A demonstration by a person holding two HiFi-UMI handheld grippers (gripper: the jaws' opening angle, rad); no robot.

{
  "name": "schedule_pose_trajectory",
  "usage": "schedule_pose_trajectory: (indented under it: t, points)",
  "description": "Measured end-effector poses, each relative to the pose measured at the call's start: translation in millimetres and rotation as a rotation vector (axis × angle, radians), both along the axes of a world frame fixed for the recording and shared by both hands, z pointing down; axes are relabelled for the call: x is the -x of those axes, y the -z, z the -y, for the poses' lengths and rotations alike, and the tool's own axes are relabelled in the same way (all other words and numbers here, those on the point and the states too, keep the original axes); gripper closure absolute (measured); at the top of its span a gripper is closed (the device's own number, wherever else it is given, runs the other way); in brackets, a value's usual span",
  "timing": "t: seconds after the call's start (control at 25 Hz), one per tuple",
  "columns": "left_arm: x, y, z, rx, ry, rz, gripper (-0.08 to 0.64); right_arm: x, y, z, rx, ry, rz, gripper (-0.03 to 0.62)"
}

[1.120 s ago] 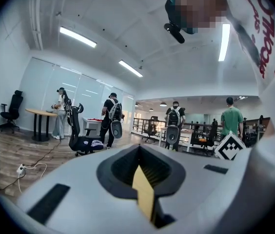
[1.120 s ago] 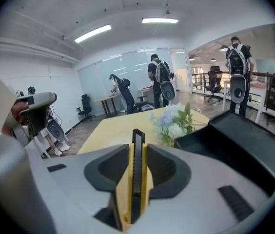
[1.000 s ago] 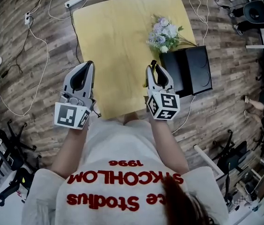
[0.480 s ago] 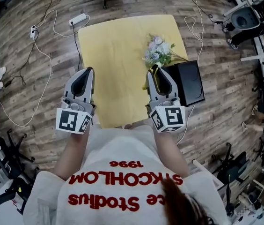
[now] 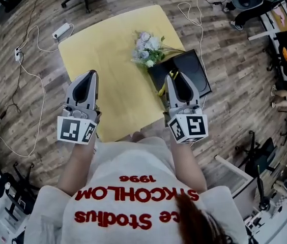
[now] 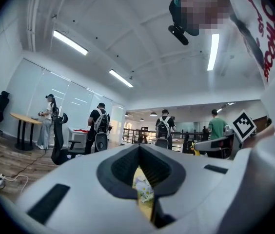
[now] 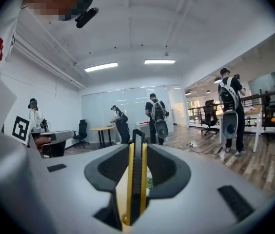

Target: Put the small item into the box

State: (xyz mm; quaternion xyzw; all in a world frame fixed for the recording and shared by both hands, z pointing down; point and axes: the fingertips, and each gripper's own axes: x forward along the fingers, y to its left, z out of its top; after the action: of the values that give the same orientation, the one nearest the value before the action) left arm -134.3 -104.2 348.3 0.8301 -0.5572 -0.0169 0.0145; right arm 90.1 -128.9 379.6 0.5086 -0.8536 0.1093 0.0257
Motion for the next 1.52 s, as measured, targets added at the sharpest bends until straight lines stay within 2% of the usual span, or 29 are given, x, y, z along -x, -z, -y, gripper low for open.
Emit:
schedule_pose_trajectory:
  t: [0.28, 0.52, 0.76, 1.08, 1.52]
  points:
    - [-52.3, -5.8, 27.5, 0.009, -0.129, -0.022, 0.554, -58.6, 3.0, -6.6, 0.01, -0.142, -0.023, 0.476]
    - [-93.1, -10.1, 39.9, 0.035, -0.196, -0.016, 0.554, -88.1, -13.5, -6.8, 0.058, -0.169, -0.049, 0.476]
    - [-96.9, -24.1, 37.3, 0.074, -0.208, -0.003, 0.554, -85.2, -62.2, -7.2, 0.14, -0.143, -0.106, 0.476]
    - [-94.2, -50.1, 31.1, 0.139, -0.213, 0.012, 0.554, -77.4, -144.6, -10.1, 0.267, -0.07, -0.23, 0.474]
    - [-82.0, -65.3, 26.5, 0.173, -0.197, 0.031, 0.554, -63.9, -201.9, -4.0, 0.452, 0.045, -0.362, 0.472]
